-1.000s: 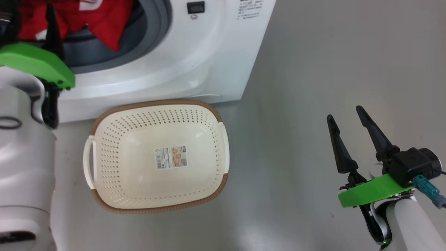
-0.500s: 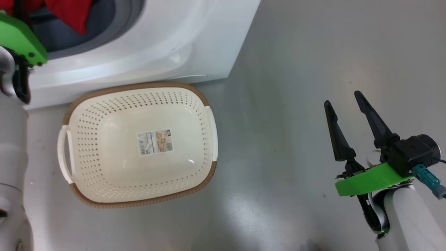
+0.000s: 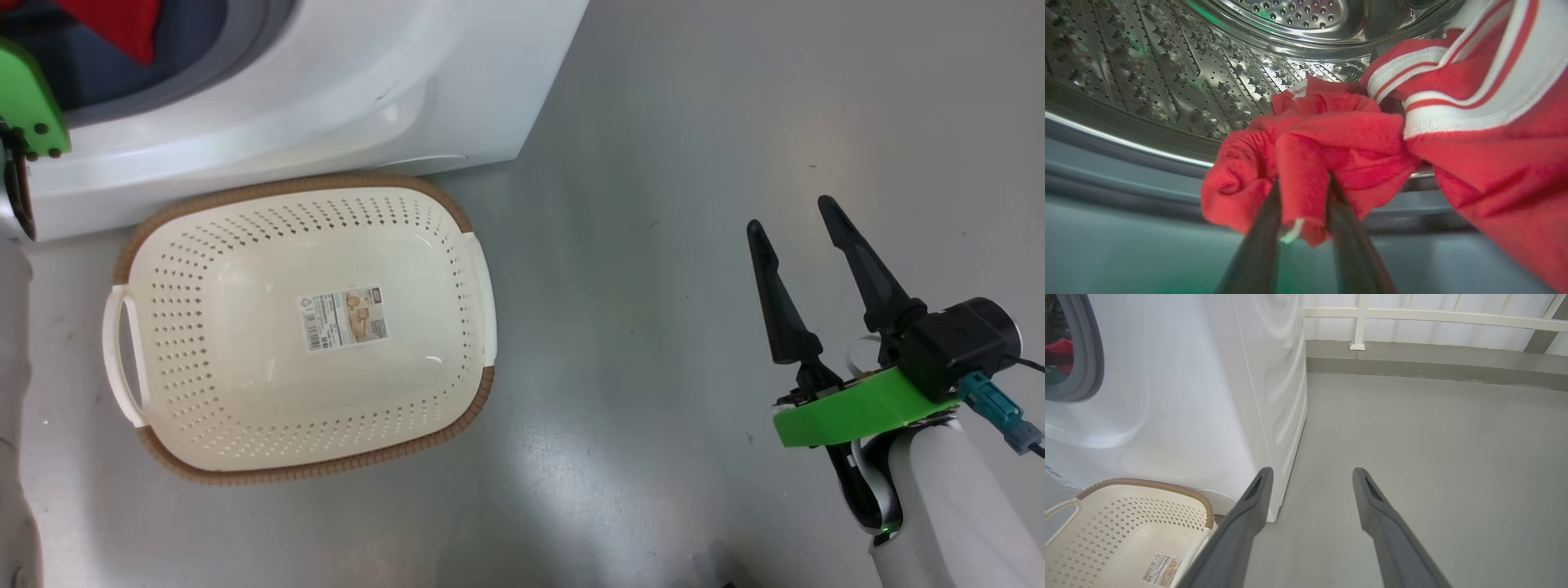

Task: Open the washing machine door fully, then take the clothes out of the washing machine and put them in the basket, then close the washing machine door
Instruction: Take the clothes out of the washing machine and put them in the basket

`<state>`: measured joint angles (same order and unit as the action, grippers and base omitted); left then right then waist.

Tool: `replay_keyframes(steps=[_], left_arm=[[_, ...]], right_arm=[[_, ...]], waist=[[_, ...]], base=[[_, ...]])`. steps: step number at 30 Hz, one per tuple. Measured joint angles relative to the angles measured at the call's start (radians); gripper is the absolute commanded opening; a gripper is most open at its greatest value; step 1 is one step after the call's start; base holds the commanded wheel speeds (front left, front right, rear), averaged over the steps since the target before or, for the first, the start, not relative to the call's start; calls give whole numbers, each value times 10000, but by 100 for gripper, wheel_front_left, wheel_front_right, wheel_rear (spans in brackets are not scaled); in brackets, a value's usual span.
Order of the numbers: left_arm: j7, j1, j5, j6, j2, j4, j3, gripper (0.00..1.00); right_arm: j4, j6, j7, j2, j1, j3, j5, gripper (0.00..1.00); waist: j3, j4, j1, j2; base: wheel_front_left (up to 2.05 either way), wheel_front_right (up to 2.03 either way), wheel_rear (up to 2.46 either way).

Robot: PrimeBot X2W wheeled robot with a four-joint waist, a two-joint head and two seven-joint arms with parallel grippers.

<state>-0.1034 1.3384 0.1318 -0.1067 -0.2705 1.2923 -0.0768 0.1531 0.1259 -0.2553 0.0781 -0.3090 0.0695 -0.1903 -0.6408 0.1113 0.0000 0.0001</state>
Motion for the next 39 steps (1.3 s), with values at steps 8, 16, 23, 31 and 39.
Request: replay_keyframes(steps=[8,16,23,31,39], left_arm=[[-535,0,96,-81,25,44,-65,0],[-1139,-25,293,33,134,25,12,0],[-1450,-440,635,253,171,-408,119,0],[-1463,-1726,978,456,176,-2109,485,0],[-1463,-3307,1289,644,454,-3521,825,0]], right_arm=[[71,0,0,-50,-6,-15,-13,100],[165,0,0,-50,-9,-130,4,100],[263,0,0,-59,12,-182,2,100],[385,0,0,-58,236,-196,2,100],[564,0,0,-42,645,-161,-15,100]], waist=[[59,-72,1,0],[258,-182,0,0],[593,-295,0,0],[1198,-452,1,0],[2124,-650,0,0]], base=[[0,0,0],[0,0,0],[0,0,0],[0,0,0],[0,0,0]])
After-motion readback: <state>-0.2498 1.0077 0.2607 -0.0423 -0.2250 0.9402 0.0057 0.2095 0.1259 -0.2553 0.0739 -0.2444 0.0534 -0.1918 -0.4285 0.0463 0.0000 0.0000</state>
